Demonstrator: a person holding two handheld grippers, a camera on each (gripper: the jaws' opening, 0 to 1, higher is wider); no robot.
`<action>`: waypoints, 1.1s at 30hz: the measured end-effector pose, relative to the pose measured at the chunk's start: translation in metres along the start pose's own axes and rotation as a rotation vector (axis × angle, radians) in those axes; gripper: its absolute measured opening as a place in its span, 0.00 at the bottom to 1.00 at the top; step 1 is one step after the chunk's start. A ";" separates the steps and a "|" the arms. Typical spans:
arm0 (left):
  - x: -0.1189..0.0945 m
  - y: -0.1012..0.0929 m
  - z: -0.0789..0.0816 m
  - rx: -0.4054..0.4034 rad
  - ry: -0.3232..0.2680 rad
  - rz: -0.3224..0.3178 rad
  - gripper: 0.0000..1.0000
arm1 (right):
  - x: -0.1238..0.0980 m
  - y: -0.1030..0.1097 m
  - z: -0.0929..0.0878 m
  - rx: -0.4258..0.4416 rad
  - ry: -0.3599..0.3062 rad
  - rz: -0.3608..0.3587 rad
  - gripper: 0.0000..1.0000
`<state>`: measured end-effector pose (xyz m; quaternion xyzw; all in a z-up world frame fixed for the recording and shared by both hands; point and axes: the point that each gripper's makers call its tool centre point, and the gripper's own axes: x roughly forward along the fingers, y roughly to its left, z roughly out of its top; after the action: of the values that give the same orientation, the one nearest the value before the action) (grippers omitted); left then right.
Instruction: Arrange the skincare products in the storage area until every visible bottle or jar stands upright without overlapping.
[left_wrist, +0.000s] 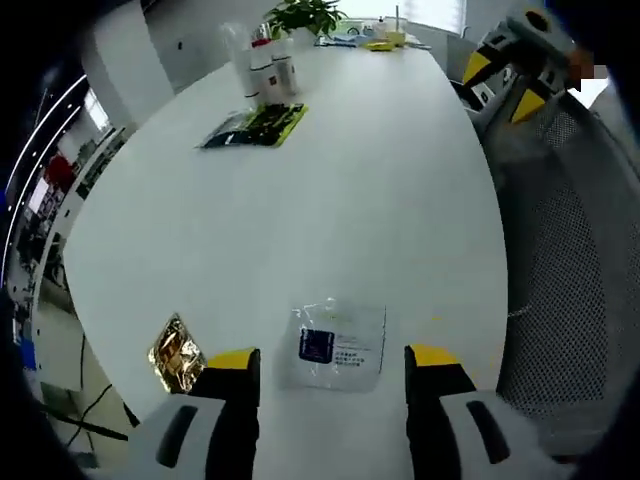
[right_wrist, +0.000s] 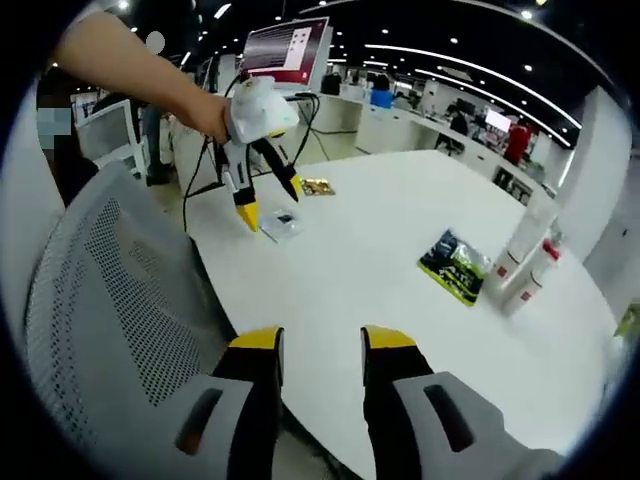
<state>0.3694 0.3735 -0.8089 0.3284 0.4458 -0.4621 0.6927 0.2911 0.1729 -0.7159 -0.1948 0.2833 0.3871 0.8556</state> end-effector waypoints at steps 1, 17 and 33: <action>0.001 0.000 0.000 0.004 0.004 -0.003 0.57 | 0.000 -0.001 0.001 0.007 -0.004 0.000 0.27; 0.003 -0.010 0.000 -0.296 -0.143 0.064 0.42 | 0.005 0.010 -0.004 -0.071 0.030 0.020 0.25; -0.042 -0.025 0.039 -0.530 -0.383 0.159 0.42 | 0.000 0.010 0.007 0.004 -0.020 0.042 0.29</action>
<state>0.3509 0.3446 -0.7565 0.0780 0.3851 -0.3280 0.8591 0.2860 0.1833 -0.7115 -0.1831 0.2796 0.4062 0.8505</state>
